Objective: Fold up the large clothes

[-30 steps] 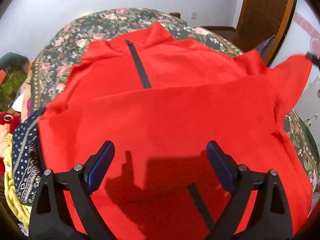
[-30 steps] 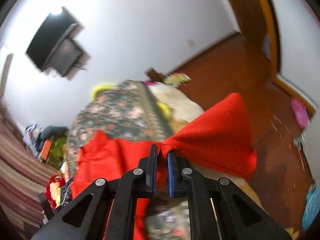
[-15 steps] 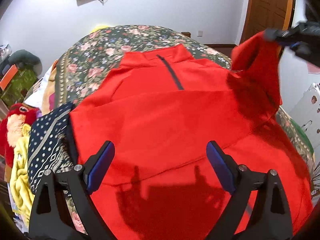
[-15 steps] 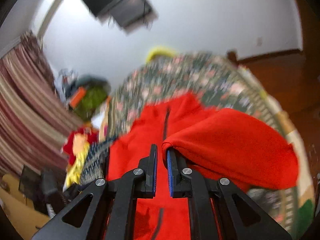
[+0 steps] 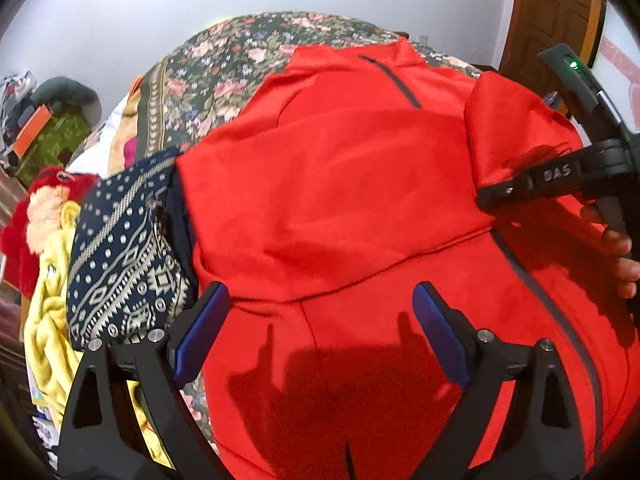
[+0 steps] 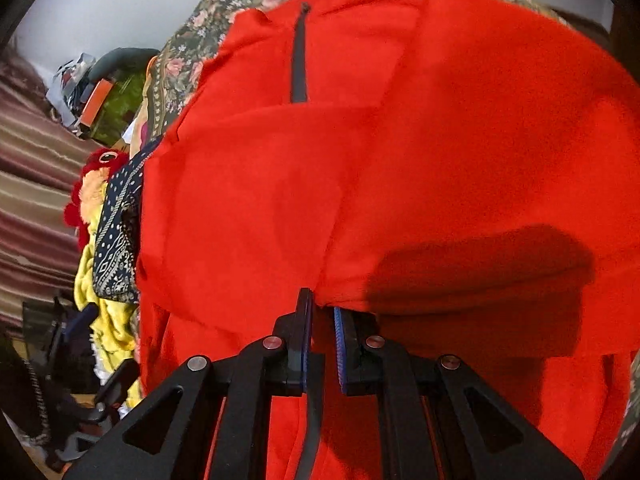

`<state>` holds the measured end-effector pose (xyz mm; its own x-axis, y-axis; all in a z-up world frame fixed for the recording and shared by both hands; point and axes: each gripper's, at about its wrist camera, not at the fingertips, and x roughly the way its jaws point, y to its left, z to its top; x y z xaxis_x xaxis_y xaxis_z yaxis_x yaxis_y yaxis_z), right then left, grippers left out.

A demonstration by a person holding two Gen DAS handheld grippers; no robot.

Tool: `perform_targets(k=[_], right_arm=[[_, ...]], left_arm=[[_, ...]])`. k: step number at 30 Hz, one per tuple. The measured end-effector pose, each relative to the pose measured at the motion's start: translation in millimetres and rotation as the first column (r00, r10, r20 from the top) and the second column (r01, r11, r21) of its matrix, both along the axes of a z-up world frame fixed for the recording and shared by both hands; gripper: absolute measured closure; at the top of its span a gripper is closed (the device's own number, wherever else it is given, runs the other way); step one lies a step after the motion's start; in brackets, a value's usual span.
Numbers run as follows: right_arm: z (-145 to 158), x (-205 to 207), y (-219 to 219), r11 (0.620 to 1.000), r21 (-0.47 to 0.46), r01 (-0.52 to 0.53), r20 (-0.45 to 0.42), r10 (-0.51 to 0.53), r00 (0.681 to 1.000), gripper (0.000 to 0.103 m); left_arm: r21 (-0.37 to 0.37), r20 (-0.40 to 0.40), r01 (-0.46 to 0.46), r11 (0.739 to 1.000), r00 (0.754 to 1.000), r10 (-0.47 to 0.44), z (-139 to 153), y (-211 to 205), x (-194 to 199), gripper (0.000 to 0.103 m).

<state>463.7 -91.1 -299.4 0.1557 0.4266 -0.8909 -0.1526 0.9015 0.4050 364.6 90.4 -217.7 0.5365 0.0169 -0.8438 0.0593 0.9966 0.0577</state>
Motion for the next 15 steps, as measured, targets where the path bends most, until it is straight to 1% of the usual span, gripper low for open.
perform_targets(k=[5,7,11,13,15], right_arm=[[-3,0,-11,0.999,0.034,-0.03,-0.14,0.034,0.99,0.096],[-1,-6,-14,0.998,0.042,-0.044,-0.165,0.05,0.985,0.096],[11,-23,-17,0.992,0.046,-0.12,-0.163,0.126,0.979,0.096],[24,-34,-24,0.987,0.063,-0.145,-0.132,0.152,0.98,0.096],[39,-41,-35,0.989,0.065,-0.136,-0.091,0.142,0.986,0.096]], left_arm=[[-0.012,-0.016,-0.015,1.0,1.0,0.014,0,0,-2,0.01],[-0.015,-0.009,-0.013,1.0,1.0,0.013,5,-3,-4,0.01],[-0.006,0.005,-0.003,1.0,1.0,0.003,18,-13,-6,0.01],[-0.002,0.012,0.003,1.0,1.0,-0.003,24,-19,-7,0.01],[0.007,0.029,0.019,1.0,0.999,-0.019,35,-31,-6,0.01]])
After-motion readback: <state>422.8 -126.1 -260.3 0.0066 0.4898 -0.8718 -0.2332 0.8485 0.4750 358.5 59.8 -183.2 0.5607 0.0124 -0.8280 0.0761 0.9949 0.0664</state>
